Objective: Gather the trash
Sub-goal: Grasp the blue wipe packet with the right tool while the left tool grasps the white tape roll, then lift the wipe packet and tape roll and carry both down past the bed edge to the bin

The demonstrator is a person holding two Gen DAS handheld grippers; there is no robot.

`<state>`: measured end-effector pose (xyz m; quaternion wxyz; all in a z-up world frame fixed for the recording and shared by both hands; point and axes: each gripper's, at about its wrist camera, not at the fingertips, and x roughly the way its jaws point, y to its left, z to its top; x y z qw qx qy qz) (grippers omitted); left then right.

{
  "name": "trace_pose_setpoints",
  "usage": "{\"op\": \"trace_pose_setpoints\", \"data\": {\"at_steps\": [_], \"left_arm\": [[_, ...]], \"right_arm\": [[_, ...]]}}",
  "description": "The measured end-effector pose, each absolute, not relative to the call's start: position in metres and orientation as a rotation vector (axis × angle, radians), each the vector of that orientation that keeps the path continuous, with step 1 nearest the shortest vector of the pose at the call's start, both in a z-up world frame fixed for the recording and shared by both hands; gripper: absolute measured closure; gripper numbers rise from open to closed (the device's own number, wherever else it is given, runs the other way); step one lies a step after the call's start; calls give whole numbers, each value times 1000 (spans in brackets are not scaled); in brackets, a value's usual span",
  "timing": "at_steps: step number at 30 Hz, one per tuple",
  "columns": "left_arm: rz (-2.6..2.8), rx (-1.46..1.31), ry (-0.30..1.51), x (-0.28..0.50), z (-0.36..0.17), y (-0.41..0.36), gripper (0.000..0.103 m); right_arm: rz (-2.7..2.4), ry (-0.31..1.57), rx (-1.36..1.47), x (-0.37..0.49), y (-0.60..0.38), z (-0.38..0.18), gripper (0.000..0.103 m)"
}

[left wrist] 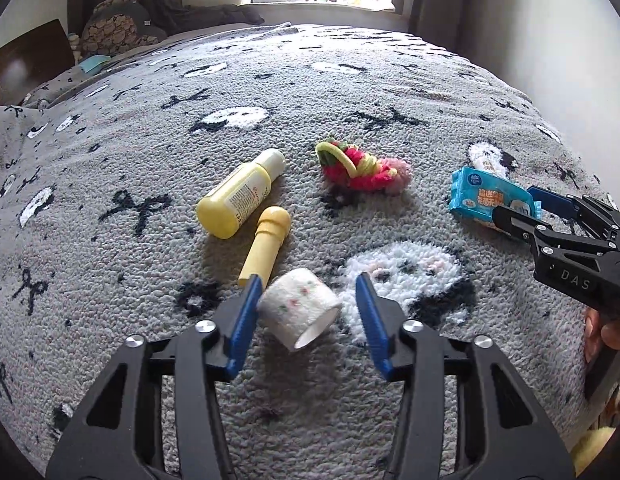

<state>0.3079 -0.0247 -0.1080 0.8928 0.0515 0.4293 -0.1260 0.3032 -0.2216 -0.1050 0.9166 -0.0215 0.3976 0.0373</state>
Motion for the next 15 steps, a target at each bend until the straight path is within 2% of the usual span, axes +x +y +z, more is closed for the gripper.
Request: {"op": "trace_pose_setpoints", "data": {"at_steps": [2,3,4,5,6,8,15], "left_arm": [[-261,120,883,306,-108,-26,66],[-262,120,883,306,-108,-25,66],[-264,116,883,305,-108,-25,67],[-265,111,882,305,-107,-23,67],[-265,110,881,303,-106,-23,67],[-263,116,875,300,-105,-22,67],[-275,131,862,284,-99,-22,67]], "right_arm": [[104,821,-49,303,-219,-105,49],[110,818,-54,303,-217,-105,51],[116,815,-57,302,-216,-104,63],[118,816,-61,302,-216,-103,71],[117,812,-62,300,-215,-102,73],[120,808,-59,299,-216,-101,82],[133,790,-56,285,-215,-94,89]]}}
